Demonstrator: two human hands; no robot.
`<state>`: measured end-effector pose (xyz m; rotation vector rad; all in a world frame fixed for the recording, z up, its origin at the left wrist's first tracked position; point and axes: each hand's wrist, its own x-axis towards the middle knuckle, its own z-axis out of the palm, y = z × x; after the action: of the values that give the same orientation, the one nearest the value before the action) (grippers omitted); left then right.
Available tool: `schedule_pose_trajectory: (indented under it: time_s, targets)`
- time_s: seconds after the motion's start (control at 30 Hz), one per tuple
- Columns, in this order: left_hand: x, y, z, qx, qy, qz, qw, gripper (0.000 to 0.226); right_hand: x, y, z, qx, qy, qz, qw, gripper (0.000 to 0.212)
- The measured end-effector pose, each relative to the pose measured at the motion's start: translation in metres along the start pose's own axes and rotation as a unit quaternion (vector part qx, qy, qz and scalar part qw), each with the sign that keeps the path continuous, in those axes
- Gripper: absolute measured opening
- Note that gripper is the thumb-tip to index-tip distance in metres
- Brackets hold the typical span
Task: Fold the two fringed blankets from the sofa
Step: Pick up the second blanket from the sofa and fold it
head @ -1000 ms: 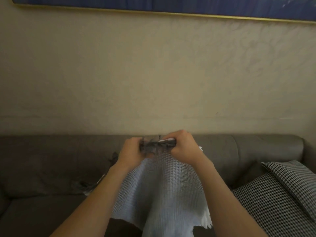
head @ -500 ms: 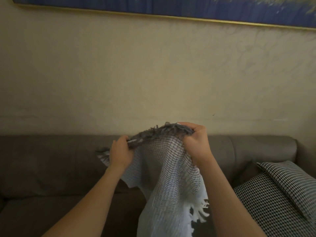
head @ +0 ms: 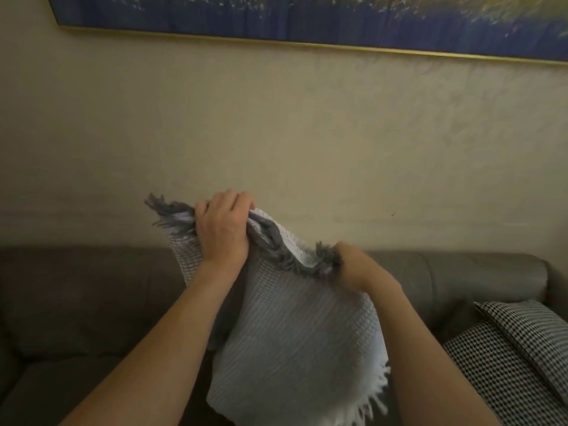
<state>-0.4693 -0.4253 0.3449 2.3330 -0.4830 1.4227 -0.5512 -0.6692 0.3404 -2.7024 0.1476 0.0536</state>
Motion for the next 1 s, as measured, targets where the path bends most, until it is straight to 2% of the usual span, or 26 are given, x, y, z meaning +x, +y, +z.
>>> schedule_pose_trajectory:
  time_s: [0.03,0.1,0.17,0.23,0.3,0.33,0.37,0.4,0.43,0.47,0.5,0.53,0.6,0.63,0.73,0.77,0.83,0.9,0.97,1.0]
  targets:
    - [0.001,-0.003,0.001,0.021,-0.004,0.001,1.0,0.022,0.005,-0.005,0.0,-0.033,0.103,0.028,0.994,0.022]
    - [0.0,-0.009,0.001,0.073,-0.046,-0.022,0.996,0.046,0.007,-0.014,0.004,-0.064,0.262,0.052,0.961,0.044]
    - [-0.004,-0.02,0.001,0.112,-0.095,-0.065,0.987,0.046,0.006,-0.019,0.011,-0.08,0.316,0.008,0.945,0.051]
    - [-0.005,-0.036,-0.002,0.126,-0.12,-0.096,0.98,0.031,0.007,-0.017,0.009,-0.073,0.248,-0.041,0.965,0.038]
    - [-0.003,-0.047,-0.002,0.129,-0.122,-0.114,0.978,0.022,0.01,-0.011,0.006,-0.01,0.061,-0.069,0.996,0.014]
    - [-0.001,-0.05,-0.003,0.13,-0.121,-0.118,0.977,0.021,0.01,-0.008,0.004,0.031,-0.029,-0.072,0.997,0.017]
    - [0.002,-0.051,-0.003,0.129,-0.118,-0.121,0.977,0.021,0.008,-0.006,0.002,0.077,-0.092,-0.068,0.99,0.029]
    - [0.004,-0.051,-0.003,0.125,-0.112,-0.128,0.977,0.021,0.006,-0.003,0.0,0.129,-0.119,-0.065,0.982,0.038]
    - [0.005,-0.051,-0.002,0.117,-0.107,-0.139,0.978,0.019,0.006,0.0,0.001,0.188,-0.11,-0.069,0.974,0.038]
    - [0.003,-0.052,-0.001,0.111,-0.106,-0.147,0.977,0.016,0.007,0.003,0.003,0.245,-0.071,-0.075,0.964,0.029]
    - [0.001,-0.054,0.001,0.108,-0.113,-0.146,0.977,0.012,0.01,0.004,0.005,0.271,0.0,-0.074,0.96,0.019]
    - [-0.004,-0.054,0.003,0.103,-0.129,-0.145,0.976,0.015,0.014,0.007,0.008,0.265,0.081,-0.062,0.959,0.019]
    - [-0.015,-0.05,0.009,0.058,-0.177,-0.149,0.971,0.027,0.019,0.007,0.016,0.204,0.22,-0.025,0.953,0.04]
    - [-0.02,-0.047,0.012,0.031,-0.195,-0.158,0.968,0.028,0.02,0.006,0.017,0.192,0.235,-0.018,0.953,0.048]
    - [-0.029,-0.042,0.013,0.022,-0.222,-0.159,0.962,0.02,0.02,0.009,0.018,0.174,0.105,-0.032,0.979,0.05]
    - [-0.029,-0.042,0.013,0.019,-0.229,-0.148,0.962,0.019,0.021,0.012,0.016,0.159,0.088,-0.028,0.983,0.047]
    - [-0.025,-0.044,0.012,0.007,-0.242,-0.129,0.962,0.016,0.023,0.018,0.015,0.141,0.167,0.006,0.976,0.04]
    - [-0.017,-0.043,0.012,-0.002,-0.254,-0.109,0.961,0.004,0.021,0.018,0.018,0.139,0.281,0.04,0.949,0.046]
    - [-0.007,-0.039,0.013,0.009,-0.246,-0.107,0.963,0.015,0.02,0.017,0.019,0.115,0.312,-0.014,0.943,0.048]
    - [-0.001,-0.037,0.013,0.016,-0.232,-0.112,0.966,0.018,0.021,0.018,0.018,0.108,0.289,-0.049,0.95,0.046]
